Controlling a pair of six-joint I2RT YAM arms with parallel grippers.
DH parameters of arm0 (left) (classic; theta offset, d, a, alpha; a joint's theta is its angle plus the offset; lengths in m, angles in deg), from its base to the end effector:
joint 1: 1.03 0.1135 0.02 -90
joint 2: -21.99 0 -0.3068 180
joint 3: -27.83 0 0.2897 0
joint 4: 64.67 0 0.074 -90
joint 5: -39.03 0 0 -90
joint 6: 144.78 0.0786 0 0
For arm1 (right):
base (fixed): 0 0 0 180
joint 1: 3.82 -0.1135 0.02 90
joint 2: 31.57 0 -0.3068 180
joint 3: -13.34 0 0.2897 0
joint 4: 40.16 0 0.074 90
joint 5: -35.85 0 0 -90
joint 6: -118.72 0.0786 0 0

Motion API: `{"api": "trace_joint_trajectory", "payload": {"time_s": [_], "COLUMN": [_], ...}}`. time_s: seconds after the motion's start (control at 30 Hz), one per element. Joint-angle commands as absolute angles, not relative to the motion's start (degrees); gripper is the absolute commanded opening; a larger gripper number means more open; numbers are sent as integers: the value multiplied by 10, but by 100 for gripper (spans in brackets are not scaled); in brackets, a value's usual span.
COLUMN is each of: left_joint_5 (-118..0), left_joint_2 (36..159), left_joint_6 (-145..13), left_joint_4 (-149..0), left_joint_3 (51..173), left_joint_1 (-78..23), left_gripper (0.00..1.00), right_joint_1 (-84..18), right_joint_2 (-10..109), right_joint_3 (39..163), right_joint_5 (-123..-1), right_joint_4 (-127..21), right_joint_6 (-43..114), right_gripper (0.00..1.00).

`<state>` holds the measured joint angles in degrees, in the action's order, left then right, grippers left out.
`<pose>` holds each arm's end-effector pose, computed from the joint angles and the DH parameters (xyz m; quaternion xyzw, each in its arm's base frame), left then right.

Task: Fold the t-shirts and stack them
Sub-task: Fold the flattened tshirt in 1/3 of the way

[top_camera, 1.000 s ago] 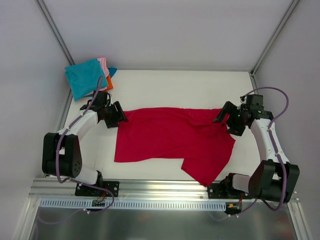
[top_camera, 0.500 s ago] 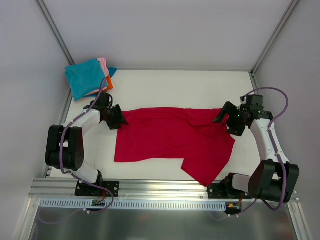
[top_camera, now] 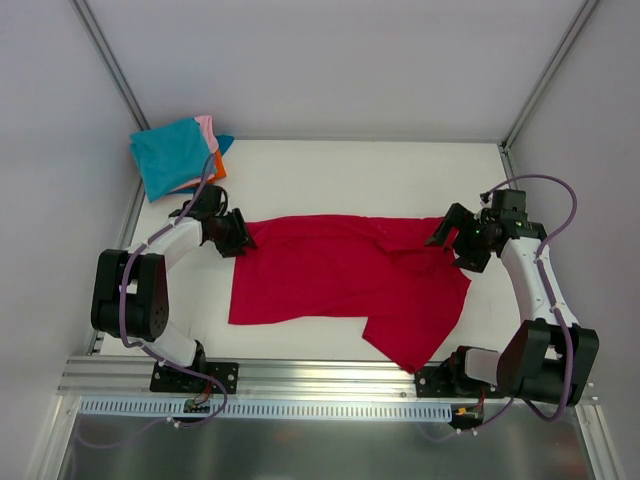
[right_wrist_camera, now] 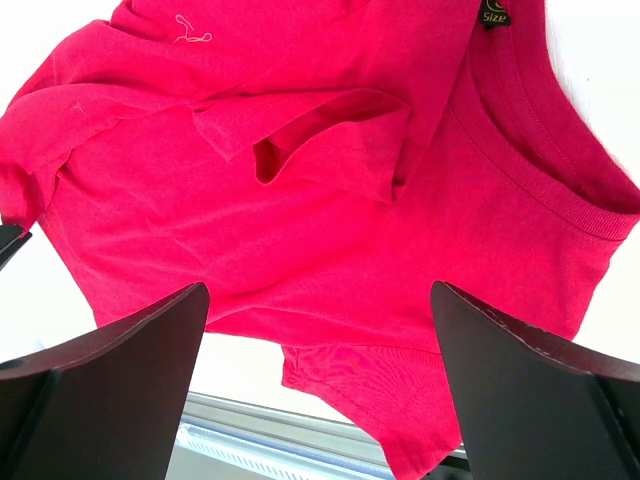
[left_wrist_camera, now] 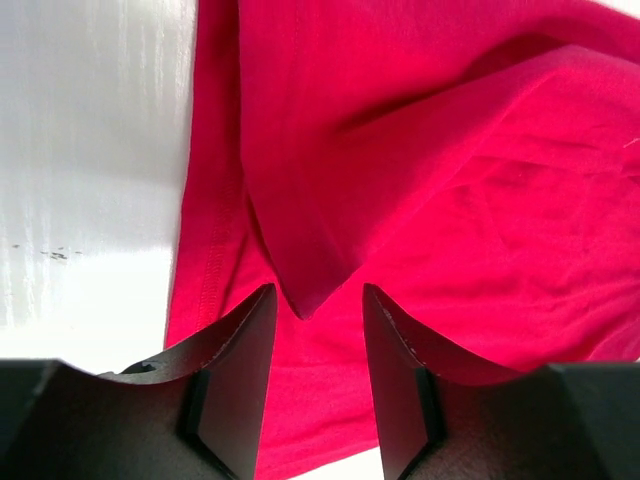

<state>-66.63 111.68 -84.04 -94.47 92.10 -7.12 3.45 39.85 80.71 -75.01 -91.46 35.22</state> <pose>0.3611 -0.0599 0.1730 -0.1500 0.9343 -0.2138 0.2426 0.2962 -0.0096 0.2626 0.0590 0.9385 0.1708 0.2940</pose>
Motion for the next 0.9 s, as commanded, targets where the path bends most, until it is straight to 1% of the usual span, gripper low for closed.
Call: {"api": "trace_joint_trajectory", "payload": {"time_s": [0.0,0.2,0.23,0.3,0.43,0.47,0.53,0.87], "left_joint_5": [-650,-631,-629,-627,-624,-622,-616,-541], "left_joint_2": [1103,1094,1094,1095,1104,1105,1107,1108], "left_joint_6": [-833,-826,-825,-824,-821,-820,-815,-741], "left_joint_4": [-947,-957,-957,-956,-956,-957,-960,-978], "left_joint_3": [946,952,952,953,957,959,962,1033], "left_joint_1": [-79,-85,-86,-86,-87,-88,-89,-96], "left_gripper": [40,38,36,35,23,12,0,0], "right_joint_1": [38,38,38,38,38,38,38,38], "right_joint_2": [391,394,394,394,394,394,396,401], "right_joint_3": [814,814,815,814,814,814,815,815], "right_joint_5": [-755,-757,-758,-758,-754,-753,-752,-756], "right_joint_4": [-914,-911,-911,-910,-912,-913,-914,-909], "right_joint_6": [343,343,343,343,341,340,339,341], "right_gripper": [100,99,99,100,99,99,99,100]}}
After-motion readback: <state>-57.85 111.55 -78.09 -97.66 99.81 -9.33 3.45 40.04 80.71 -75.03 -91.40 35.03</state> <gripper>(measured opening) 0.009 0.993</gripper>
